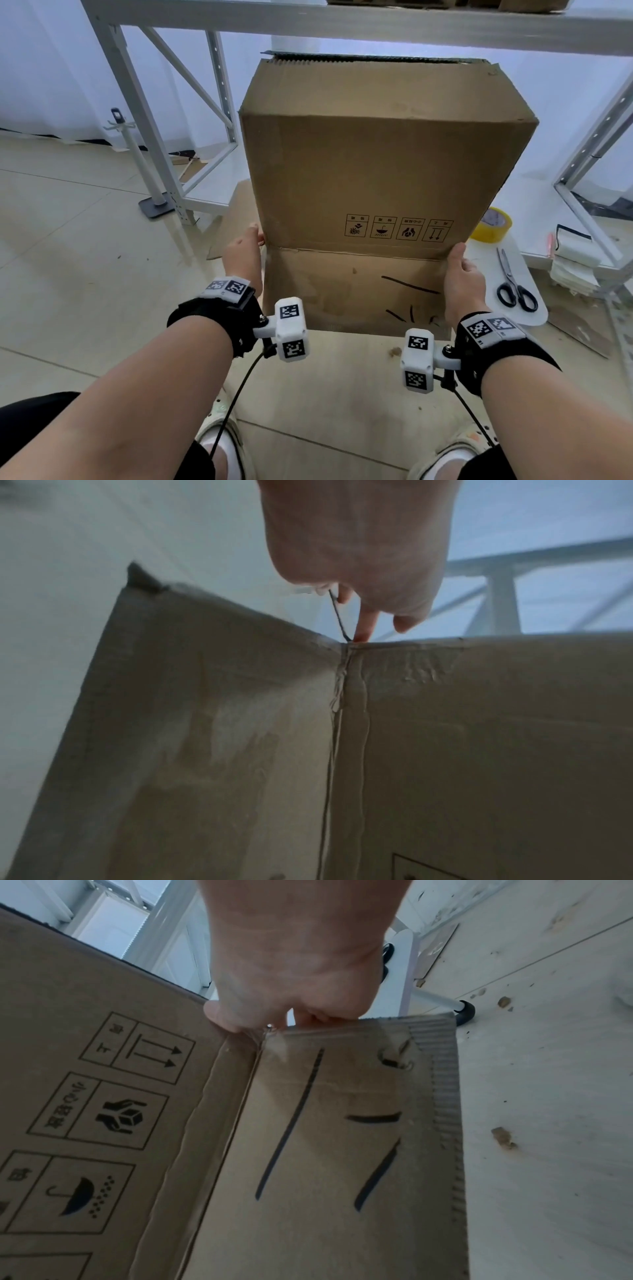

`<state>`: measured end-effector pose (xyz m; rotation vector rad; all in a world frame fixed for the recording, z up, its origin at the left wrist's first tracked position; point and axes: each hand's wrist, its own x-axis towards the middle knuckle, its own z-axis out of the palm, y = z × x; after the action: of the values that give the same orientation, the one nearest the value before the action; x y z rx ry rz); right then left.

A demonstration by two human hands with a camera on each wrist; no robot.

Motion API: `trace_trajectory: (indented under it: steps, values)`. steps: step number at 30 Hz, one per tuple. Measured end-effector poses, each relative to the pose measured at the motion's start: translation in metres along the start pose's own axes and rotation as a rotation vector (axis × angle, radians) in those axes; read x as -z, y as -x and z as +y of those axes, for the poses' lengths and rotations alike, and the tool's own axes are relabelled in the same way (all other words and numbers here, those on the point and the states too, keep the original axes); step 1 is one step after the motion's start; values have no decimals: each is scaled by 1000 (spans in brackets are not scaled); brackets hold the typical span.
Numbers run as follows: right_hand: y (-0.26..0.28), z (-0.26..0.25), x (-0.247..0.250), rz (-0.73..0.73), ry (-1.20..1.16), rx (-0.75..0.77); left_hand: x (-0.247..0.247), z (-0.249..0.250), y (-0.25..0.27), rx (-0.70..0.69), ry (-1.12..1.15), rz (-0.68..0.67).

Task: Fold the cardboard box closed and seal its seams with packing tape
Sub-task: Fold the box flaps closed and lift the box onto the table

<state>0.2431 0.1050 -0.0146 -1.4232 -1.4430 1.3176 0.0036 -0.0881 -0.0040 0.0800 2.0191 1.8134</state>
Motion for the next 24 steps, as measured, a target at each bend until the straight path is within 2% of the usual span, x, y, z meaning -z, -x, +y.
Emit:
trace_trajectory:
  steps: [3, 7, 12, 15, 18, 21, 24]
  values:
    - [2, 4, -10, -5, -13, -9, 4, 9, -3, -37, -61, -64]
    - [4, 9, -24, 7, -44, -9, 5, 25, 3, -53, -104, -52]
    - [3, 19, -37, -46, -26, -28, 4, 75, 0, -287, 79, -56]
    - [1, 23, -40, -123, -18, -119, 2, 104, -6, -316, -22, -60]
    - [1, 12, -38, -249, 76, -192, -6, 113, -17, -270, -219, -96]
    - [1, -17, -28, -178, 151, -102, -16, 110, -25, -243, -389, 25]
    - [-11, -46, -25, -64, 105, 76, -21, 106, -31, -232, -364, 99]
